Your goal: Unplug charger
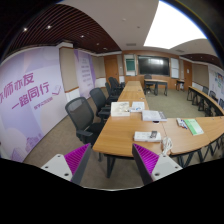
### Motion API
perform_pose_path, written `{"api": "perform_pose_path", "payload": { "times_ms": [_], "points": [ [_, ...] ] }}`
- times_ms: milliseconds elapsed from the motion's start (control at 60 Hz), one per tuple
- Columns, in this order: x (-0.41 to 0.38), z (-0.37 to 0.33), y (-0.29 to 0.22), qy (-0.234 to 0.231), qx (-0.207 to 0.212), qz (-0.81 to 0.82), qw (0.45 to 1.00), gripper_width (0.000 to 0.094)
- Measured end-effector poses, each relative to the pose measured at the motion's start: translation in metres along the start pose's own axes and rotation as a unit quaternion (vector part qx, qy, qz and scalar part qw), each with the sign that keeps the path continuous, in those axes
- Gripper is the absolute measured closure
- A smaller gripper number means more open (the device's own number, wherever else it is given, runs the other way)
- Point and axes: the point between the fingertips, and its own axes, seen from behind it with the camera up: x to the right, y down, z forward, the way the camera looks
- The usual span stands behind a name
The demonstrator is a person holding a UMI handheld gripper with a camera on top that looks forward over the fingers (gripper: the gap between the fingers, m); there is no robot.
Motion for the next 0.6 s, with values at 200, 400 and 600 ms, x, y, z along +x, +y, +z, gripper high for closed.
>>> {"api": "perform_pose_path", "payload": {
  "times_ms": [200,400,600],
  "points": [
    [0.033,0.023,0.022,0.022,-0.018,0.008,1.000,0.0082],
    [0.115,0.087,0.077,0.083,-0.055,0.040,0.994,0.0071],
    [0.224,0.188,0.086,0.158,-0.043,0.062,0.985,0.0076]
  ]
}}
